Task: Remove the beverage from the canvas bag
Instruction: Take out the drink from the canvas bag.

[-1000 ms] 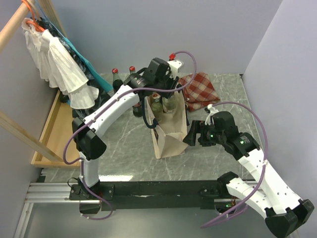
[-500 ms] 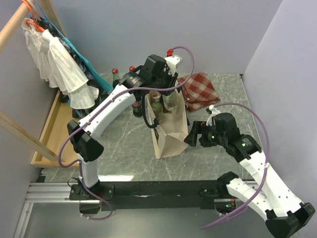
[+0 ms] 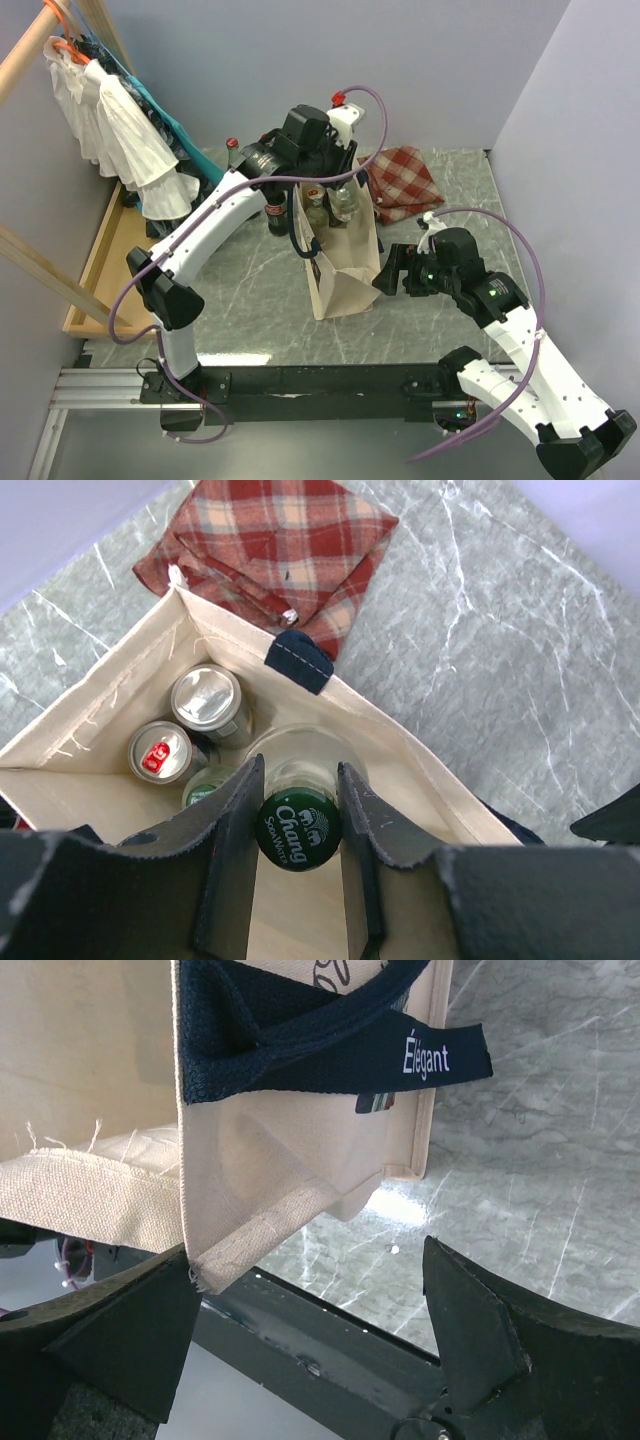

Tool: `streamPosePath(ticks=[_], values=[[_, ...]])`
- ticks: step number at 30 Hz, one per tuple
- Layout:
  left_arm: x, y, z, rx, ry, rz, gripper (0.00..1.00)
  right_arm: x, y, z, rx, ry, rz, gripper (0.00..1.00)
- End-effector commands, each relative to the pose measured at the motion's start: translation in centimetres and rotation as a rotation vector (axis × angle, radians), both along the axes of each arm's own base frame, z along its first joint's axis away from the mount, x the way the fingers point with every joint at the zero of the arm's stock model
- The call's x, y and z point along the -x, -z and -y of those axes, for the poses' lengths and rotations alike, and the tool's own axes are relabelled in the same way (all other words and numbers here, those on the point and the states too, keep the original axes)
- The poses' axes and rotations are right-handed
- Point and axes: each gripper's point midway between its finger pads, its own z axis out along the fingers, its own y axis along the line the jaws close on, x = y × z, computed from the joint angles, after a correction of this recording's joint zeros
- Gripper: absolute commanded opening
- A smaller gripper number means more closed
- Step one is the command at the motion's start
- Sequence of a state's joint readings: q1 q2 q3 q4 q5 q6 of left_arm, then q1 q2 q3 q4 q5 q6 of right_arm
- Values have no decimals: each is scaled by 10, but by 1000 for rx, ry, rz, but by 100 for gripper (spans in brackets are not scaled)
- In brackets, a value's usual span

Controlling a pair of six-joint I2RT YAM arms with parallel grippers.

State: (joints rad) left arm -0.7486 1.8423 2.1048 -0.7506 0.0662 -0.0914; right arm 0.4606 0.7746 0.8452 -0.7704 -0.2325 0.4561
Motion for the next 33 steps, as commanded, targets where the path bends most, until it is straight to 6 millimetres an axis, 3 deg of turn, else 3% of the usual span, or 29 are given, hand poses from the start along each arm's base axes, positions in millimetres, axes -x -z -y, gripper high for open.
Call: streamPosePath(ticks=[1,21,26,33], values=[[15,-128,-12,233,15,254,1,5,5,5,36,2,-19,92],[20,-167,-48,237,-90,375,1,4,9,4,30,7,-22,92],[16,-175,-63,246,-167,416,1,4,10,4,30,4,-21,92],[22,-201,-95,298,-279,498,1,5,13,3,26,-4,-25,92]])
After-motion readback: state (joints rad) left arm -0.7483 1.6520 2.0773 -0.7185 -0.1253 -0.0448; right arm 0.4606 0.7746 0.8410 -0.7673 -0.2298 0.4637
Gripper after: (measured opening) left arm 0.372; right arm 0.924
